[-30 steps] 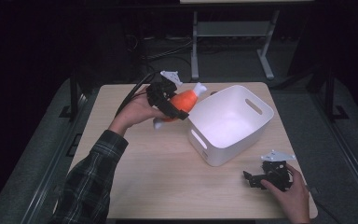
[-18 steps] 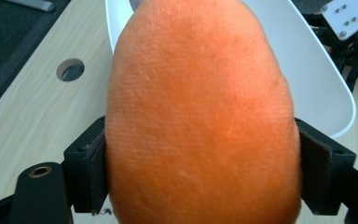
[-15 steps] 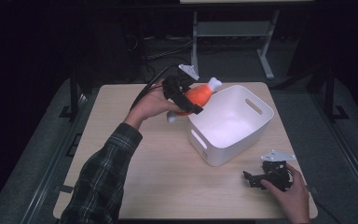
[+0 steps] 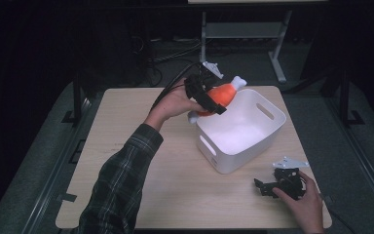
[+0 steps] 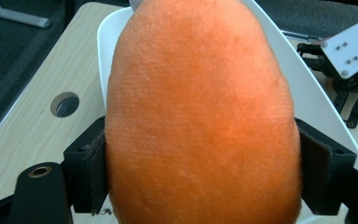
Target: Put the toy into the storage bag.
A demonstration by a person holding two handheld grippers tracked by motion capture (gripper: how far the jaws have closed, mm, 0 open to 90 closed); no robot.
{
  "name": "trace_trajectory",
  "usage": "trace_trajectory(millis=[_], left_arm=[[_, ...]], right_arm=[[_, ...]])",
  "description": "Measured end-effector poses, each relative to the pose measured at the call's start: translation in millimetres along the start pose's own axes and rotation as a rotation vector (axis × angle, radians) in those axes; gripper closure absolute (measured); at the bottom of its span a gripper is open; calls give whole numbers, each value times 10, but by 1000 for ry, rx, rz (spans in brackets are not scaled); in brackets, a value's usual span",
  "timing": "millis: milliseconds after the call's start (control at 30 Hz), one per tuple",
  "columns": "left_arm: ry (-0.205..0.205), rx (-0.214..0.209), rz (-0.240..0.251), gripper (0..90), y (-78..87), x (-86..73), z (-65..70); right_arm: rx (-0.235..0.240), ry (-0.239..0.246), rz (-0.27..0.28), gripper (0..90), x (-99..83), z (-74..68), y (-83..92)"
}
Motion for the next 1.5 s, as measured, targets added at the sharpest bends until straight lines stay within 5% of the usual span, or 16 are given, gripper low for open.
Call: trace_trajectory(millis=[700, 1500], left_arm=[[2, -20, -42, 171, -483, -96, -22], [-9, 31, -113, 141, -568, -203, -95]], right_arm=[[1, 1, 1, 2, 0, 0, -1], [1, -1, 1, 2, 0, -1, -1]])
Point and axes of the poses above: each handheld gripper's, and its own axes: y roughly backward along the jaws, x roughly out of its top, z roughly to its right, the point moved 7 cm from there along -y, roughly forward along the jaws, and after that the axes turned 15 degrees about z, right-handed, at the moved point
